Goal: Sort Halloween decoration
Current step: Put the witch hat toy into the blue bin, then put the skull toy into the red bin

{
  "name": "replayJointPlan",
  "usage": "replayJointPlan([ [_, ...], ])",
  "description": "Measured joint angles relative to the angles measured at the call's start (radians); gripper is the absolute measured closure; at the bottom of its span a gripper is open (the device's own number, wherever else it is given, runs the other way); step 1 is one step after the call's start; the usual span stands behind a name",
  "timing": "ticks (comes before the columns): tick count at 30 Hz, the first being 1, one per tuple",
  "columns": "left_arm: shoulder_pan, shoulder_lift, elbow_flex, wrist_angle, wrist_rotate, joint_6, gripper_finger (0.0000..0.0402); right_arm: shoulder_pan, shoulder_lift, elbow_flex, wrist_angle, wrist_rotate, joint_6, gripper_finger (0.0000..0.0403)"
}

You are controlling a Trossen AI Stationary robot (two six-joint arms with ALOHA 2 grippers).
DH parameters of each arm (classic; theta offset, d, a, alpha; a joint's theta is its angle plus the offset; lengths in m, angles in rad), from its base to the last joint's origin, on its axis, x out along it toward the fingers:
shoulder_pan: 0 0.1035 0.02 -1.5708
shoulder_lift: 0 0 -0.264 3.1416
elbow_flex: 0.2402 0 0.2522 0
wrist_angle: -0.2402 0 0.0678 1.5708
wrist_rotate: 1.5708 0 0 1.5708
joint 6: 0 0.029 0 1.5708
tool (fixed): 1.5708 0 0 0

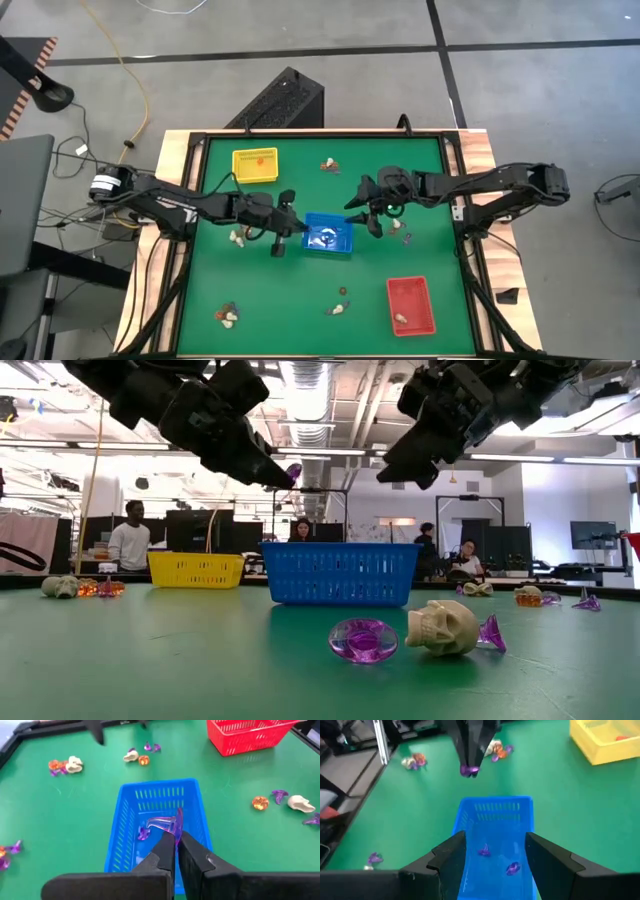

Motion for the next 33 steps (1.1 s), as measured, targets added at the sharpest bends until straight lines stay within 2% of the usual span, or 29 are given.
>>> replayJointPlan([
  [4,-0.007,0.039,0.001,0.057,-0.004,-0.028,0.0393,0.028,0.053,0.0,0.056,0.0,-0.082,0.0168],
  [7,-0.014,0.086,0.004,0.11,-0.001,-0.033,0.0369,0.038,0.083,0.001,0.112,-0.001,-0.118,0.0168],
  [10,-0.014,0.119,0.039,0.061,-0.012,-0.033,0.0335,0.038,0.092,0.0,0.112,-0.001,-0.122,0.0168],
  [17,-0.015,0.086,0.147,-0.135,-0.047,-0.025,0.0271,0.023,0.092,0.0,0.103,-0.001,-0.122,0.0168],
  [21,-0.014,0.033,0.236,-0.381,-0.058,-0.044,0.0257,0.02,0.092,0.0,0.103,-0.001,-0.122,0.0168],
  [25,-0.03,-0.01,0.307,-0.686,-0.054,-0.151,0.0255,0.02,0.093,0.0,0.109,-0.001,-0.123,0.0168],
  [29,-0.056,-0.039,0.307,-0.937,-0.067,-0.247,0.0255,0.021,0.093,0.0,0.118,-0.001,-0.125,0.0168],
  [33,-0.071,-0.037,0.301,-1.181,-0.145,-0.38,0.0255,0.022,0.093,0.0,0.119,-0.001,-0.149,0.0168],
])
